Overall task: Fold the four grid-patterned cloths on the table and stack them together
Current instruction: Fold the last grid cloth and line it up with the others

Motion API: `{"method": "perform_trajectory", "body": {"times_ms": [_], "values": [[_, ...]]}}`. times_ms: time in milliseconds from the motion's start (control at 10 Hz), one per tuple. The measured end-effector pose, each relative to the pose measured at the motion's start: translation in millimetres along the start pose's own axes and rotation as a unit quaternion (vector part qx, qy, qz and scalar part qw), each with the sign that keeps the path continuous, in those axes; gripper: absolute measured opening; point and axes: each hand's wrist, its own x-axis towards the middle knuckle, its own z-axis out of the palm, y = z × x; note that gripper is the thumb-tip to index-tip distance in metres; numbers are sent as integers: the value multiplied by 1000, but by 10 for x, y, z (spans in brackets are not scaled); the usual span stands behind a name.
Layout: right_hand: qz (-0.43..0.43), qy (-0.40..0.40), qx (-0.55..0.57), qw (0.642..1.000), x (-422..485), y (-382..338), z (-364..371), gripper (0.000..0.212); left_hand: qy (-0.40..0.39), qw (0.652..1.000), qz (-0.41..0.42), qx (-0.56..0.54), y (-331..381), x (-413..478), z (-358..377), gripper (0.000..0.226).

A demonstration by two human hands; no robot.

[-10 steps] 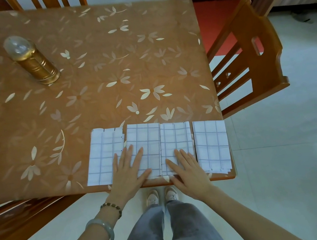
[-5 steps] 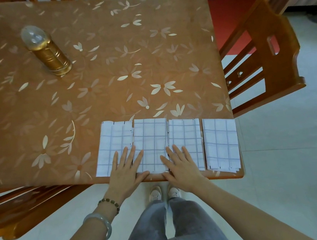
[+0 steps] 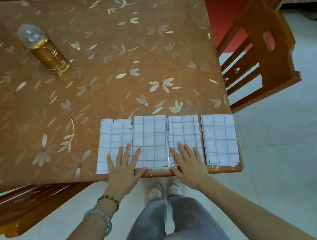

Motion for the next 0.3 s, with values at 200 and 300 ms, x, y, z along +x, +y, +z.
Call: {"method": "perform_trajectory", "body": {"times_ms": [200,300], "values": [[12,-16,32,999,28,-37,-228,60,-25,999,-14,-21,56,20,-85,86],[24,-58,99,993,132,-50,-555,54,12,999,-17,-48,104,66,-274,103]]}}
